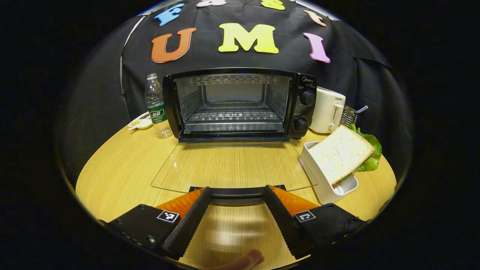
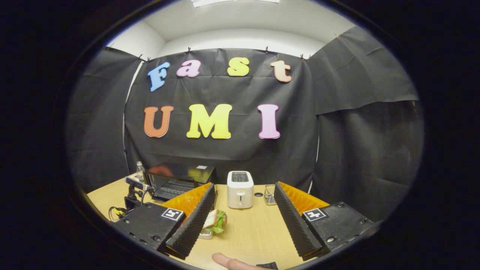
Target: Open the electric oven with the left hand, put the food in, and close the electric oven.
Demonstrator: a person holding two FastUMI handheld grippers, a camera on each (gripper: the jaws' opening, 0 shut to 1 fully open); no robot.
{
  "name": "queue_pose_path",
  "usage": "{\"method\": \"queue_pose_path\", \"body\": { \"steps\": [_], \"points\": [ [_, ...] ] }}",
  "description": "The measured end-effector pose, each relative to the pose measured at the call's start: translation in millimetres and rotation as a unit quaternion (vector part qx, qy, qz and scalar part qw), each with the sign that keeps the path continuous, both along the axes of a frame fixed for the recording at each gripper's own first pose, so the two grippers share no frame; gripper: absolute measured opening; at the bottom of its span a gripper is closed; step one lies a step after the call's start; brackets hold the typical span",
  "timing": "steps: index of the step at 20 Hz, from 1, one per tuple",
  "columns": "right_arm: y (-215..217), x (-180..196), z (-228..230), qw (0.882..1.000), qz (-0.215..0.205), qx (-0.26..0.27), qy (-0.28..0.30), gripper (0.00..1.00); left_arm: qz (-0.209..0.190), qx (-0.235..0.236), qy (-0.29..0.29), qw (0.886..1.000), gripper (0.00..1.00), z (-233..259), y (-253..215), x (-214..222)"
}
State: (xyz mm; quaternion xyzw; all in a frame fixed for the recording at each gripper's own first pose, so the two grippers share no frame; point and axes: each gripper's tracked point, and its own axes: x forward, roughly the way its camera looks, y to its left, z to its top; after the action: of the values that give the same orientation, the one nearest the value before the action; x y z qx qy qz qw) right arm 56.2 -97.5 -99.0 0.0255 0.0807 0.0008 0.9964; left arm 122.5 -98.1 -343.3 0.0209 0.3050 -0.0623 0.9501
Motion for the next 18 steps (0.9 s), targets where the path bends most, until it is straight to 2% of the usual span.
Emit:
{"method": "queue_pose_path", "body": {
  "steps": [1,2,3,5,9,10,11,13,16,17,18],
  "points": [
    [-0.1,0.7,-1.8,1.000,0.000,0.000,0.003,0.95,0.001,-0.001,-0.001,1.000,0.96,1.1,0.1,-1.1],
    [0.0,3.2,-2.8,1.000,0.001,0.000,0.005,1.00,0.004,0.000,-0.006,1.000,0.96,4.0,3.4,0.9],
    [0.1,5.5,-5.2,1.000,0.000,-0.001,0.009,0.95,0.007,-0.002,-0.013,1.000,0.96,9.4,5.6,1.1],
    [-2.3,14.4,-10.9,1.000,-0.001,-0.005,0.018,0.95,0.013,-0.013,-0.029,0.999,0.96,26.8,9.9,1.3],
    [-2.0,39.2,-28.7,0.999,0.007,-0.006,0.050,0.95,0.018,-0.013,-0.098,0.995,0.96,85.9,27.4,-3.2],
    [-2.0,46.4,-35.0,0.998,0.011,-0.003,0.062,1.00,0.021,-0.009,-0.113,0.993,0.96,98.4,32.0,-6.2],
    [-0.4,54.2,-42.1,0.997,0.017,0.001,0.076,0.95,0.025,-0.007,-0.128,0.991,0.96,111.8,36.3,-8.1],
    [4.4,67.8,-58.3,0.994,0.031,0.007,0.105,1.00,0.034,-0.004,-0.162,0.986,0.96,138.8,47.3,-13.9],
    [18.4,85.6,-82.5,0.987,0.064,0.013,0.148,1.00,0.048,0.001,-0.214,0.976,0.96,179.6,60.4,-21.4],
    [24.3,90.6,-92.4,0.983,0.079,0.019,0.165,0.96,0.051,0.003,-0.234,0.971,0.96,193.9,64.7,-23.8],
    [30.0,95.4,-102.3,0.978,0.092,0.026,0.184,1.00,0.054,0.004,-0.250,0.967,0.95,207.9,66.8,-27.4]
  ]
}}
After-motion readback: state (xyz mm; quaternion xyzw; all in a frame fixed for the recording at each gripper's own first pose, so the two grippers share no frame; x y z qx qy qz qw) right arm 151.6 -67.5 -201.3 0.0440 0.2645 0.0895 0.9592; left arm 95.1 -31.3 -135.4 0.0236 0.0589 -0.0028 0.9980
